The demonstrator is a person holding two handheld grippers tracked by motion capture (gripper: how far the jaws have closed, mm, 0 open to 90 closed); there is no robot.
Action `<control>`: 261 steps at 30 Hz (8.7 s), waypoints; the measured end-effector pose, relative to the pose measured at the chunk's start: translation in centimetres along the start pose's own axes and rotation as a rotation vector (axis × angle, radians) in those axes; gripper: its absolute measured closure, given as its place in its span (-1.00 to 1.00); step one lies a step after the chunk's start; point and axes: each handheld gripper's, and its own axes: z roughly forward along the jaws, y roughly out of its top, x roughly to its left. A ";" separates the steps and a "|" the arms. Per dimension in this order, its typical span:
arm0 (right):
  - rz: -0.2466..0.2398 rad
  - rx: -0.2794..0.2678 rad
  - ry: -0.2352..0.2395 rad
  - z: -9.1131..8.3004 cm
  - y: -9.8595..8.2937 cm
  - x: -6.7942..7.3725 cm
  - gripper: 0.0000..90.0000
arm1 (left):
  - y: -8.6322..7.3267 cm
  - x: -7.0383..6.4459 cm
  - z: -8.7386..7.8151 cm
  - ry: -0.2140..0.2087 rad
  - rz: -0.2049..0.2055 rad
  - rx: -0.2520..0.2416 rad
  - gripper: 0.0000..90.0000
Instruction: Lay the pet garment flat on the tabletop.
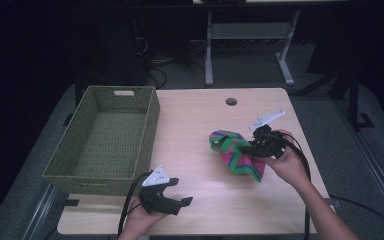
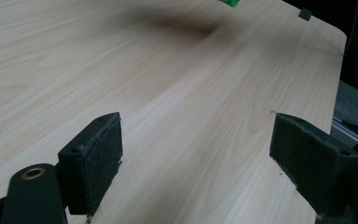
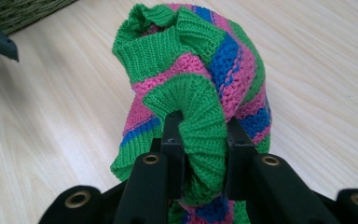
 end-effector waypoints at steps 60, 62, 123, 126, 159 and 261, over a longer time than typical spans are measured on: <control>0.042 0.097 0.189 6.2 -5.6 5.1 0.34 | -0.1 -0.1 0.1 -0.001 -0.009 -0.002 -0.63; 0.034 0.101 0.185 6.1 -5.6 5.2 0.29 | 0.0 -0.1 0.1 -0.002 -0.010 -0.002 -0.63; -0.136 0.136 0.235 6.4 -2.4 9.0 0.31 | 0.0 -0.1 0.0 -0.002 -0.004 -0.006 -0.63; -0.141 0.145 0.209 6.7 -2.4 8.9 0.42 | 0.0 -0.1 0.0 -0.001 -0.006 -0.005 -0.63; -0.104 0.038 0.212 2.2 -2.0 7.1 0.84 | 0.1 0.2 -0.2 -0.013 -0.032 -0.034 -0.63; -0.056 -0.048 0.164 -2.5 0.4 -2.2 0.84 | 9.3 3.9 6.0 -0.005 0.026 -0.144 0.82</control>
